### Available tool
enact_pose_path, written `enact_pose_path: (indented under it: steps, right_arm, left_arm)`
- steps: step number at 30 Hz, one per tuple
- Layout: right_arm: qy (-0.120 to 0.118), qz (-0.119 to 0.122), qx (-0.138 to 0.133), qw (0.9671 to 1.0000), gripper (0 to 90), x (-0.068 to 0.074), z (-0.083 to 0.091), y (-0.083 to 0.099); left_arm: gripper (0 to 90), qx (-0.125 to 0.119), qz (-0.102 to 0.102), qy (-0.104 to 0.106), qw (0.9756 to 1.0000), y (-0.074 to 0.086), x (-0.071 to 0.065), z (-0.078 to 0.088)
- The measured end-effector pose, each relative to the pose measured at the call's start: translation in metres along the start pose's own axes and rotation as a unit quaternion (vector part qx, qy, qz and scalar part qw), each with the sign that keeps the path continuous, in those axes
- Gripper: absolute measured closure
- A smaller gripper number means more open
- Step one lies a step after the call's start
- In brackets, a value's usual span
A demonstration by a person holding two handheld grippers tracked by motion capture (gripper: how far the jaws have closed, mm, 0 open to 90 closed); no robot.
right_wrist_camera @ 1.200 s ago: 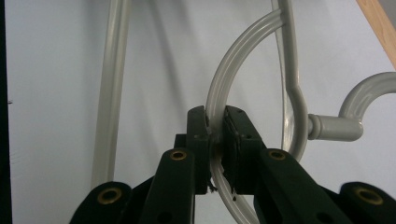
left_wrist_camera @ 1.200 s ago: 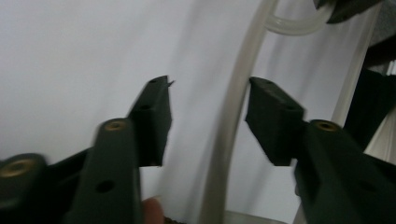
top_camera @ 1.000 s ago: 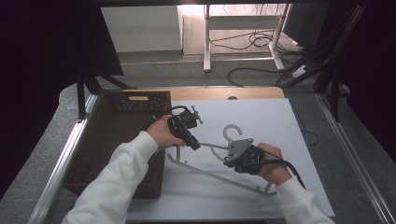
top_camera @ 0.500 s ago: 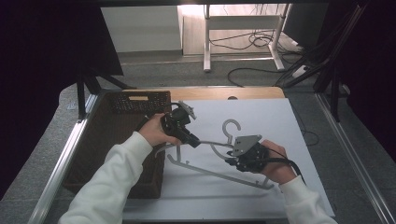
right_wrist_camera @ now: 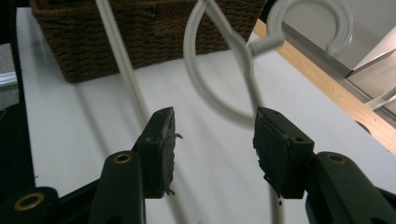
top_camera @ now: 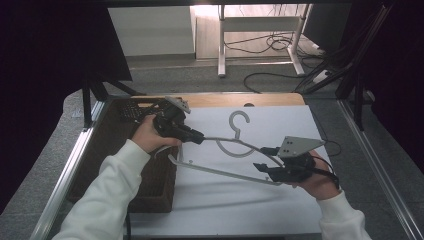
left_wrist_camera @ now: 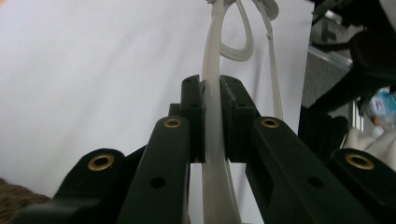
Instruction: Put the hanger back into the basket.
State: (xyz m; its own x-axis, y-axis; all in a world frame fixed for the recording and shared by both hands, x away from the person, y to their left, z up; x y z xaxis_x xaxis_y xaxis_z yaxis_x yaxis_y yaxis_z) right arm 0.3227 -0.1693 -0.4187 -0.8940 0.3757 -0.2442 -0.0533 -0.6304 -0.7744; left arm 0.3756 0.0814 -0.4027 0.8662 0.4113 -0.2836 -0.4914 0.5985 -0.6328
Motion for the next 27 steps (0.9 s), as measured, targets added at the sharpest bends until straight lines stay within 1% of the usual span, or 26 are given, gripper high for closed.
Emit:
enact_pose_path:
  steps: [3,5,7,8,10,11,12,13,14,17,18,19,22,26,27]
  right_arm:
    - [-0.007,-0.003,0.001,1.0000,48.7,0.004,0.004,0.006]
    - [-0.017,0.001,0.004,0.9998,48.7,0.009,0.006,0.011]
    - [-0.019,0.002,0.005,0.9998,48.7,0.010,0.006,0.013]
    - [-0.021,0.002,0.012,0.9997,48.8,0.012,0.005,0.017]
    - [-0.020,0.003,0.013,0.9997,48.8,0.012,0.005,0.019]
    - [-0.021,-0.002,0.021,0.9996,48.8,0.013,0.002,0.024]
    - [-0.021,-0.002,0.021,0.9996,48.8,0.013,0.002,0.024]
    - [-0.021,-0.007,0.023,0.9995,48.8,0.013,0.001,0.026]
    - [-0.021,-0.011,0.026,0.9994,48.8,0.013,-0.001,0.030]
    - [-0.024,-0.017,0.036,0.9989,48.8,0.013,-0.006,0.037]
    - [-0.027,-0.019,0.044,0.9985,48.8,0.015,-0.010,0.041]
    - [-0.027,-0.019,0.044,0.9985,48.8,0.015,-0.010,0.041]
    - [-0.029,-0.019,0.055,0.9978,48.8,0.017,-0.016,0.046]
    - [-0.031,-0.022,0.069,0.9969,48.8,0.018,-0.023,0.053]
    - [-0.031,-0.023,0.071,0.9967,48.7,0.018,-0.024,0.054]
  left_arm:
    - [81.3,-0.013,0.008,-0.011,0.9998,0.001,0.001,0.010]
    - [81.3,-0.022,0.015,-0.022,0.9994,0.002,0.003,0.016]
    - [81.3,-0.028,0.020,-0.031,0.9989,0.003,0.005,0.021]
    - [81.3,-0.031,0.021,-0.036,0.9986,0.004,0.006,0.024]
    - [81.3,-0.037,0.024,-0.046,0.9979,0.006,0.008,0.029]
    - [81.3,-0.041,0.027,-0.049,0.9976,0.006,0.008,0.031]
    - [81.3,-0.043,0.027,-0.056,0.9971,0.007,0.010,0.033]
    - [81.3,-0.048,0.030,-0.062,0.9965,0.008,0.011,0.037]
    - [81.3,-0.050,0.029,-0.067,0.9961,0.010,0.011,0.039]
    - [81.3,-0.061,0.035,-0.077,0.9945,0.013,0.013,0.047]
    - [81.3,-0.064,0.038,-0.081,0.9939,0.014,0.013,0.050]
    - [81.3,-0.067,0.039,-0.083,0.9935,0.015,0.014,0.052]
    - [81.3,-0.073,0.044,-0.092,0.9921,0.020,0.016,0.060]
    - [81.3,-0.083,0.050,-0.112,0.9889,0.027,0.020,0.073]
    - [81.3,-0.086,0.053,-0.115,0.9882,0.029,0.021,0.075]
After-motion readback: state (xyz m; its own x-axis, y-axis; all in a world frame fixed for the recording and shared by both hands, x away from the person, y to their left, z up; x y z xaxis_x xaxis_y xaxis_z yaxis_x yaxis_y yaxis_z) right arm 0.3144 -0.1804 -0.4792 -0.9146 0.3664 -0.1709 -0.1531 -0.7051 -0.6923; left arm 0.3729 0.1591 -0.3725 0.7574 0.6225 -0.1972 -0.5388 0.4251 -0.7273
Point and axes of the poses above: each handheld gripper's, and its own axes: z roughly backward along the jaws, y roughly out of its underside, x roughly to its left, the point moved 8 cm from there along -z, roughly forward along the jaws, and after that the axes turned 5 degrees about z, right-handed, at the moved point
